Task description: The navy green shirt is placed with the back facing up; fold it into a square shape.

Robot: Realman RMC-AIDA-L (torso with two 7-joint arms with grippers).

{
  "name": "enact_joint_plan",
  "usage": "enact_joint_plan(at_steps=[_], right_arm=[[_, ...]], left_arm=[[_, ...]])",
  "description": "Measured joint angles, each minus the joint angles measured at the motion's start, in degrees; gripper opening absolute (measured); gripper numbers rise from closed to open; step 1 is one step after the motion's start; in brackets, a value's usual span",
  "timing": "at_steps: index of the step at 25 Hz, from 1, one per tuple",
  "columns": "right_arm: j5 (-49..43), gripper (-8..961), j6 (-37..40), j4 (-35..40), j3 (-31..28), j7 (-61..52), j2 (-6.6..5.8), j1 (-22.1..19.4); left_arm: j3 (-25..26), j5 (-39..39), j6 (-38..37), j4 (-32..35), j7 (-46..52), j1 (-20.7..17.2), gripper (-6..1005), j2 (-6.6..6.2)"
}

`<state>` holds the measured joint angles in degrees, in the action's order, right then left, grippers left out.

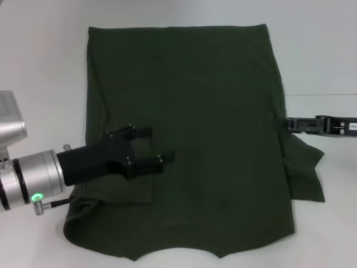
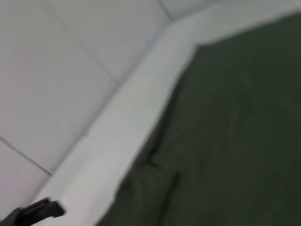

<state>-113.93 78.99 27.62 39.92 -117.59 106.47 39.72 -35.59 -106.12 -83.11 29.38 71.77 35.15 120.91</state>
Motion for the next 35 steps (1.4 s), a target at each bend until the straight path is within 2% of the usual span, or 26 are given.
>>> enact_joint_plan(at_steps=[3,8,12,22,35], right_arm=[[-6.65,912,0.16,3.65,-0.25,-10.38,-0.97,0.13],[-14.26,912,0.92,4.77,-0.46,-19.55,-2.82,0.15],[-17.15,912,0.82,4.79,-0.46,-20.81,-2.92,0.21],[-19.22,911,-5.68,-0.15,0.74,-20.0,-2.18,1.55],[-19.3,911,-10.79,-2.74,3.66,-19.6,-0.34,2.93]], left_arm=[[-0.36,-0.71,0.21,-0.21,-1.05,-0.09,949,0.21],[-0.58,-2.04,0.1,-0.64,-1.32,0.37,949,0.04],[-1.1,-3.0,-0.03,-0.88,-1.45,0.98,949,-0.09],[-1.94,-3.94,0.45,-1.39,-1.06,1.98,949,-0.02],[-1.85,-4.41,1.22,-1.44,-0.91,1.99,948,0.12]])
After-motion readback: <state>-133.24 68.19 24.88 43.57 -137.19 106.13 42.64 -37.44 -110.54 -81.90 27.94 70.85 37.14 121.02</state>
